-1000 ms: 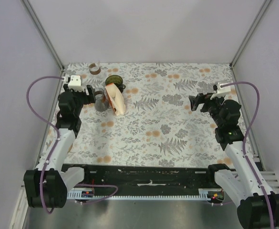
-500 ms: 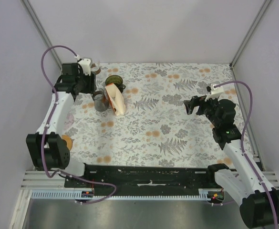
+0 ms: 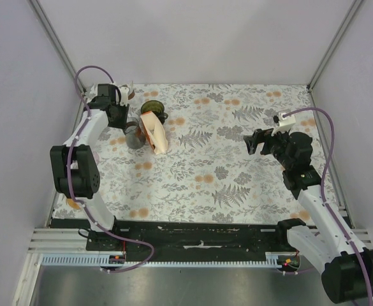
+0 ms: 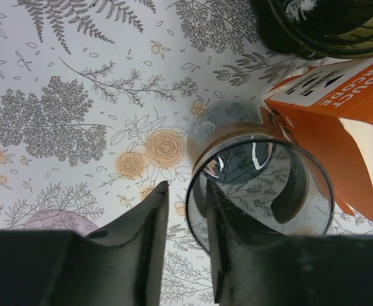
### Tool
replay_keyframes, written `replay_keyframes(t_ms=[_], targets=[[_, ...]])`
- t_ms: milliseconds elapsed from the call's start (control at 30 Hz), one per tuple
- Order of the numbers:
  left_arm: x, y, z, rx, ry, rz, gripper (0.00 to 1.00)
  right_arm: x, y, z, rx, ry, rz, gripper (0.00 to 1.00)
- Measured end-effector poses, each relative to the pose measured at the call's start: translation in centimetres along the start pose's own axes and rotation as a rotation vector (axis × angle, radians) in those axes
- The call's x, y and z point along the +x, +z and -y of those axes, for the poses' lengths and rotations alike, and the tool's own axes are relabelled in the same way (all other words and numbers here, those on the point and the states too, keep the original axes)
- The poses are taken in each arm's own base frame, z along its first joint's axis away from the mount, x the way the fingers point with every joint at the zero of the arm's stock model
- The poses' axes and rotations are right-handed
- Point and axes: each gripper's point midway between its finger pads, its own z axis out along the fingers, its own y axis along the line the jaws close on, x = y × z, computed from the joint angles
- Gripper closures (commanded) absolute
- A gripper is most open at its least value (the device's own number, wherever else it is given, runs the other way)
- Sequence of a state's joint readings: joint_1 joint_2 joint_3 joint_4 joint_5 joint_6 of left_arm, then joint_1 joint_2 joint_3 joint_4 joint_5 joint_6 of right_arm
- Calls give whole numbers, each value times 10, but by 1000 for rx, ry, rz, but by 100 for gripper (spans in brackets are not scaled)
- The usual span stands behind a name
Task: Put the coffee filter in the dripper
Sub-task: Pick up the coffee server from the center of the board.
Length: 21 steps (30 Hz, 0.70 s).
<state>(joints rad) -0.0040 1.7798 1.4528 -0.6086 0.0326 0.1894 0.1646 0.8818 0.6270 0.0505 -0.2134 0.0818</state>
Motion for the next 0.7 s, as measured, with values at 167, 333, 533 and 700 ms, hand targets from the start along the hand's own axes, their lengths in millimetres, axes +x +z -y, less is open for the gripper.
replay_keyframes(t_ms=[167,333,533,700], targets=[[1,5,2,12,1,-7,98,0,0,0,-2,-4,-2,2],[0,-2,-4,-21,3,1,98,1,0,-1,-3,-4,-3,2],[-13,-47,-12,-74,5,73,98,2,1,-4,-22,-4,-7,2],[-49,-117,12,-16,45,235,98,2,1,-7,-32,-4,-9,2]])
